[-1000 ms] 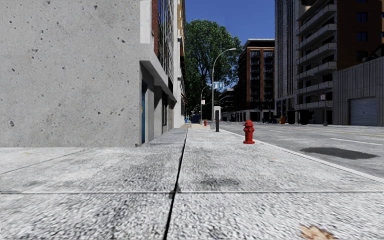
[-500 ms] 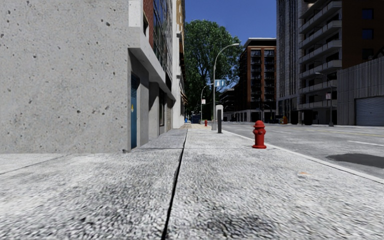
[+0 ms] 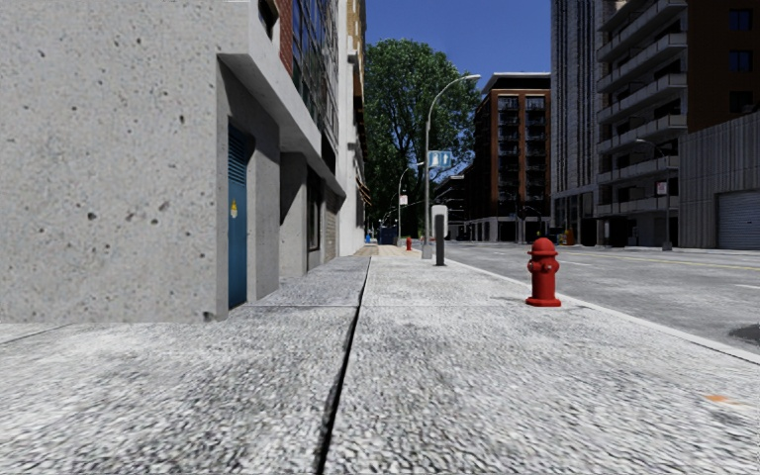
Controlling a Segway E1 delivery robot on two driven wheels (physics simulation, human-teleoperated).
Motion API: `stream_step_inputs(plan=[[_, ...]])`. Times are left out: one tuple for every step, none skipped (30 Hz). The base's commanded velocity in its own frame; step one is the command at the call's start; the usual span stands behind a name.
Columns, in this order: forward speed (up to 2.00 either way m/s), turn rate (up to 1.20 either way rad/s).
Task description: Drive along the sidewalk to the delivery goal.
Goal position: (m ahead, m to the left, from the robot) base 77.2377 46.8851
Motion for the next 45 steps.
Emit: stream_step_inputs(plan=[[2.0, 0.0], [2.0, 0.0], [2.0, 0.0], [2.0, 0.0], [2.0, 0.0], [2.0, 0.0], [2.0, 0.0], [2.0, 0.0], [2.0, 0.0], [2.0, 0.0], [2.0, 0.0], [2.0, 0.0], [2.0, 0.0], [2.0, 0.0], [2.0, 0.0], [2.0, 0.0], [2.0, 0.0], [2.0, 0.0], [2.0, 0.0], [2.0, 0.0], [2.0, 0.0], [2.0, 0.0], [2.0, 0.0], [2.0, 0.0], [2.0, 0.0], [2.0, 0.0], [2.0, 0.0], [2.0, 0.0], [2.0, 0.0], [2.0, 0.0], [2.0, 0.0], [2.0, 0.0], [2.0, 0.0], [2.0, 0.0], [2.0, 0.0], [2.0, 0.0], [2.0, 0.0], [2.0, 0.0], [2.0, 0.0], [2.0, 0.0], [2.0, 0.0], [2.0, 0.0], [2.0, 0.0], [2.0, 0.0], [2.0, 0.0]])
